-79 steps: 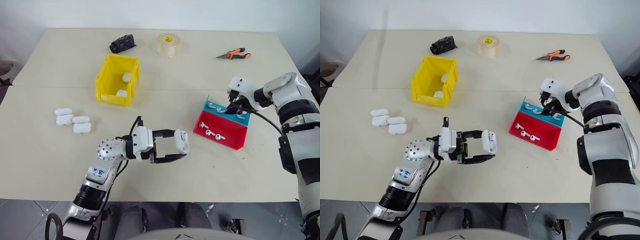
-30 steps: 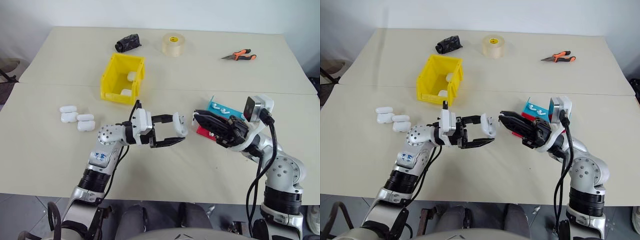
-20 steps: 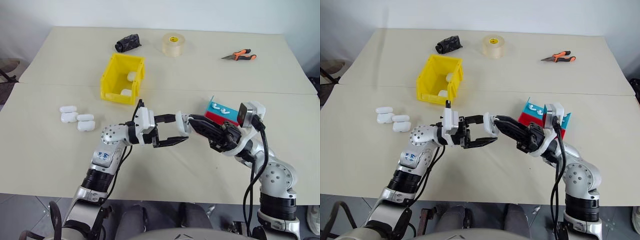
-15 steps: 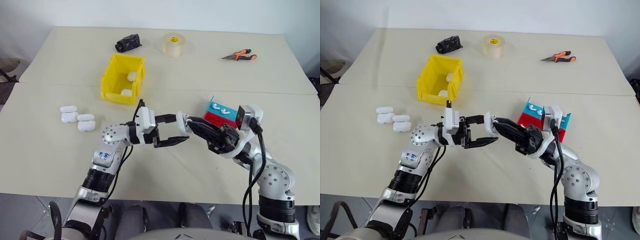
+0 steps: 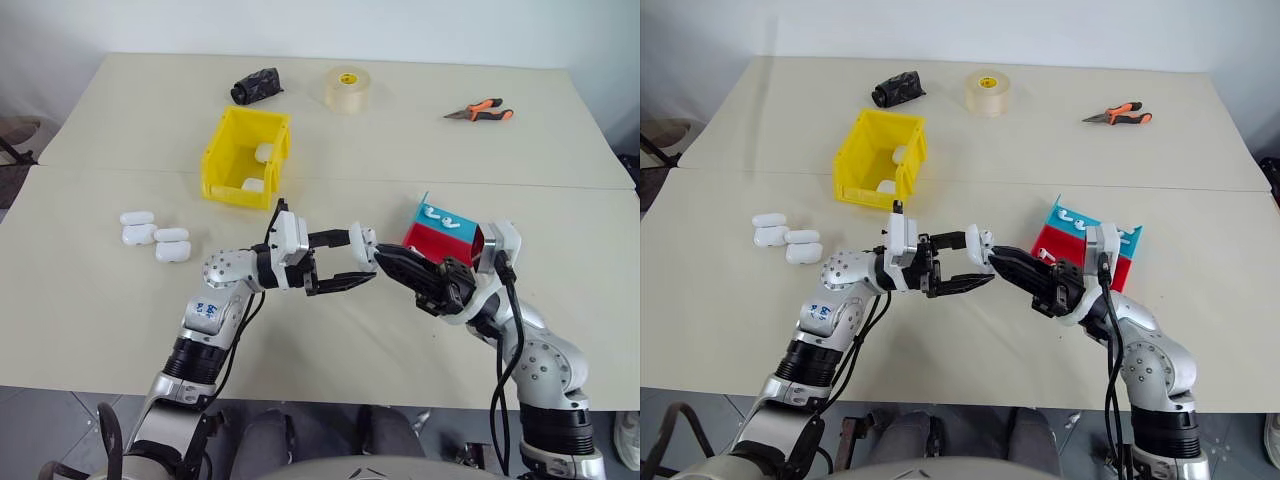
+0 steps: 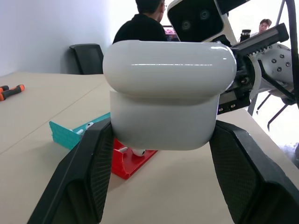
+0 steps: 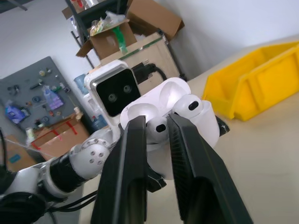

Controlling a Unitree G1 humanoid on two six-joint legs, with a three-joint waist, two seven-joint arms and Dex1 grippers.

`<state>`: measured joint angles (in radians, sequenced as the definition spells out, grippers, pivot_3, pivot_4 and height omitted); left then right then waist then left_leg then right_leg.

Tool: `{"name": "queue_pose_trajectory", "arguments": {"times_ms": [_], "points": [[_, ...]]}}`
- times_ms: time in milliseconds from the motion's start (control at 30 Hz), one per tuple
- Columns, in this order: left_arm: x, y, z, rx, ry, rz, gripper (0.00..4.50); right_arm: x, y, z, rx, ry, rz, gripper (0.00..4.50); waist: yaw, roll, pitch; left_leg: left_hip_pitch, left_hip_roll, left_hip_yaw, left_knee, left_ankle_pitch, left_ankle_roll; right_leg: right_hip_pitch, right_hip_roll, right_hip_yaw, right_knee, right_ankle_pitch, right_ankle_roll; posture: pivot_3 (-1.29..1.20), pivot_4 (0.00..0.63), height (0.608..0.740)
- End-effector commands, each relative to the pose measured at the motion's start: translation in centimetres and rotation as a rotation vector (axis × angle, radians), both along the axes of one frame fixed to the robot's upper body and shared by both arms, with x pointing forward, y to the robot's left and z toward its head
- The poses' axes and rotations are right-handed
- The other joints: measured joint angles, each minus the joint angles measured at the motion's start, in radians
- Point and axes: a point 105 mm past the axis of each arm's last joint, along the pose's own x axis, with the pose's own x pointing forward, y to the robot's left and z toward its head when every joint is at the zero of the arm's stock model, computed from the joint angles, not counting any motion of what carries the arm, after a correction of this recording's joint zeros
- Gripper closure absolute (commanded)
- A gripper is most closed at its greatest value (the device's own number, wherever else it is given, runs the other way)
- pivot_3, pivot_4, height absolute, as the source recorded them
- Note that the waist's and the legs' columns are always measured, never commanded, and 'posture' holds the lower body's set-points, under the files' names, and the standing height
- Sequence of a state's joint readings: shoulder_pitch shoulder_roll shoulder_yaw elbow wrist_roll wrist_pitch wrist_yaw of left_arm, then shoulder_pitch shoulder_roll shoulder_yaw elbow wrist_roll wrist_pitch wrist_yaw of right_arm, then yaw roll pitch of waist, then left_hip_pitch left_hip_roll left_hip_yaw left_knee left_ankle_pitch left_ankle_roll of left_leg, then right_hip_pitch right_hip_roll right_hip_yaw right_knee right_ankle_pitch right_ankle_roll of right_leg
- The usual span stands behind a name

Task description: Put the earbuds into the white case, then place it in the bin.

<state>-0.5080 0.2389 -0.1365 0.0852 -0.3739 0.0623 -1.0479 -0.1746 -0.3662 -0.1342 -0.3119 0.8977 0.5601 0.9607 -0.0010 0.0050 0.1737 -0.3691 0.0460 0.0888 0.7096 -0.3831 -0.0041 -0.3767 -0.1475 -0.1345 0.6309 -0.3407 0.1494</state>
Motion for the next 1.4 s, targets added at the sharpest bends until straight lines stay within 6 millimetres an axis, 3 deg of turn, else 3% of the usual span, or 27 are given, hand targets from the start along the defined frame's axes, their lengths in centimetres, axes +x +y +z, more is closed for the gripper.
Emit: {"name": "queue_pose_trajectory", "arguments": {"times_ms": [33, 167, 267, 367, 633, 800, 1000, 1267, 1400], "points": [[-0.8, -0.5, 2.2, -0.034, -0.083, -0.042, 1.78, 0.3, -0.4, 0.3, -0.039, -0.046, -0.03, 2.29, 0.0, 0.0, 0.0, 0.0, 0.0, 0.0, 0.0, 0.0, 0.0, 0.0, 0.0, 0.0, 0.0, 0.0, 0.0, 0.0, 0.15, 0.74], [-0.1, 1.3, 0.8, 0.122, -0.094, 0.047, 1.78, 1.1, -2.7, 0.0, -0.185, -0.074, -0.075, 0.98, 0.002, 0.0, 0.0, 0.0, 0.0, 0.0, 0.0, 0.0, 0.0, 0.0, 0.0, 0.0, 0.0, 0.0, 0.0, 0.0, 0.15, 0.74], [0.4, 2.6, -0.4, 0.294, -0.117, 0.1, 1.78, 1.1, -3.4, 0.3, -0.3, -0.095, -0.035, 0.98, 0.0, 0.0, 0.0, 0.0, 0.0, 0.001, -0.001, 0.0, 0.0, 0.0, 0.0, 0.0, -0.001, 0.0, 0.0, 0.0, 0.15, 0.74], [0.8, 3.2, -1.1, 0.426, -0.134, 0.126, 1.78, 1.1, -2.8, 1.0, -0.378, -0.126, 0.032, 1.65, 0.0, 0.0, 0.0, 0.001, 0.0, 0.001, -0.001, 0.0, 0.0, 0.0, 0.0, 0.001, -0.001, 0.0, 0.0, 0.0, 0.15, 0.74], [0.4, 2.5, -2.1, 0.581, -0.116, 0.082, 1.78, 1.3, 1.3, 1.1, -0.52, -0.187, 0.174, 4.4, 0.005, 0.0, 0.0, -0.001, 0.0, 0.0, 0.0, 0.0, 0.0, 0.0, 0.0, 0.0, -0.001, 0.0, 0.0, 0.0, 0.15, 0.74], [0.1, 1.8, -2.2, 0.579, -0.103, 0.084, 1.78, 1.6, 3.6, 0.9, -0.541, -0.176, 0.199, 4.46, 0.0, 0.0, 0.0, -0.001, 0.0, 0.0, 0.0, 0.0, 0.0, 0.0, 0.0, 0.0, -0.001, 0.0, 0.0, 0.0, 0.15, 0.74], [-0.2, 1.8, -2.2, 0.571, -0.098, 0.087, 1.78, 2.6, 3.9, -0.5, -0.655, -0.15, 0.158, 4.46, 0.001, 0.0, 0.0, -0.001, 0.0, 0.0, 0.0, 0.0, 0.0, 0.0, 0.0, 0.0, -0.001, 0.0, 0.0, 0.0, 0.15, 0.74], [-0.4, 2.7, -1.5, 0.513, -0.109, 0.119, 1.78, 2.8, 0.0, -2.3, -0.706, -0.092, 0.1, 4.46, 0.004, -0.001, 0.001, -0.001, 0.0, 0.001, 0.0, 0.0, 0.0, 0.0, 0.0, 0.0, -0.001, 0.0, 0.0, 0.0, 0.15, 0.74], [-1.1, 3.3, -0.8, 0.423, -0.095, 0.116, 1.78, 2.7, -1.4, -1.1, -0.563, -0.187, 0.049, 4.46, 0.002, -0.001, 0.001, -0.001, 0.0, 0.0, 0.0, 0.0, 0.0, 0.0, 0.0, 0.0, -0.001, 0.0, 0.0, 0.0, 0.15, 0.74]]}}
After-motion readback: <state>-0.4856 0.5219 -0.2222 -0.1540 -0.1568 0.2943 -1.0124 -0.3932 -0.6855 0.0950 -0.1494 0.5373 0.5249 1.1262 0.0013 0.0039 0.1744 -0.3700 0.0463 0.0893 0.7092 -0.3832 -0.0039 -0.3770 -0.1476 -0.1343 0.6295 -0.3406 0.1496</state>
